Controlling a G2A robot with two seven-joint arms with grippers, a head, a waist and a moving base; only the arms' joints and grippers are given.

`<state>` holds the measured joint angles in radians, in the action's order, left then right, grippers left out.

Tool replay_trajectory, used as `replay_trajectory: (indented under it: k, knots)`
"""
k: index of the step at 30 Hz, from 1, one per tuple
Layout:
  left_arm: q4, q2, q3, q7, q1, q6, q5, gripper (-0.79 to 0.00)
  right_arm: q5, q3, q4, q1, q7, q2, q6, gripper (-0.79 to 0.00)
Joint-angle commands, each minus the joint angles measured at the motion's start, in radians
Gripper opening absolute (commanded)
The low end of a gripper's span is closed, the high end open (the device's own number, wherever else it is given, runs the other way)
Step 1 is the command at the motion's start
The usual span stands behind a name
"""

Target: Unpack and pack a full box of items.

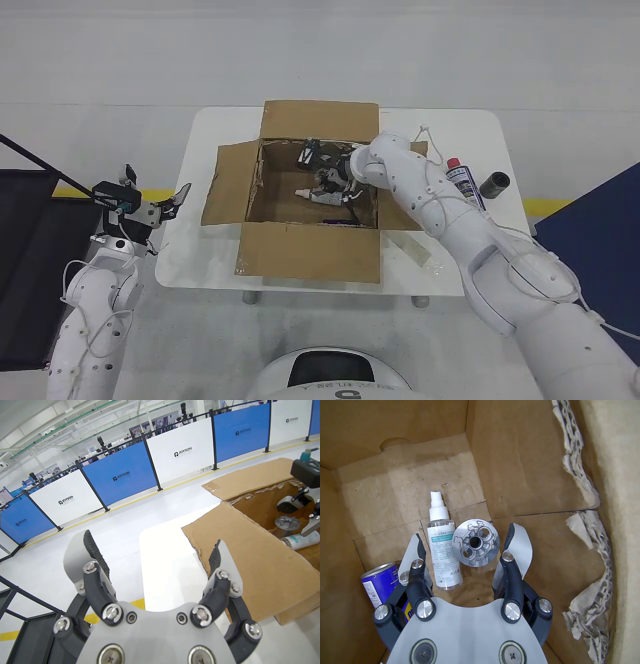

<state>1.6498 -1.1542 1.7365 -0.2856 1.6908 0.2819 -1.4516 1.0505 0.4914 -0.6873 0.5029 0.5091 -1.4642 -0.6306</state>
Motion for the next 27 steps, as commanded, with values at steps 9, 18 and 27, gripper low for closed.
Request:
replay_trajectory:
  k: [9,18,27]
  knots:
    - [0.0,0.0,0.0,0.0,0.0,0.0,0.0,0.0,0.016,-0.024,0.108,-0.034,-0.007,-0.054,0.018,-0.212]
    - [0.0,0.0,0.0,0.0,0.0,0.0,0.0,0.0,0.001,-0.034,0.205,-0.059,0.001,-0.102,-0.003,-0.222]
    - [0.0,0.0,0.0,0.0,0.0,0.0,0.0,0.0,-0.022,-0.03,0.298,-0.09,-0.015,-0.136,-0.06,-0.437]
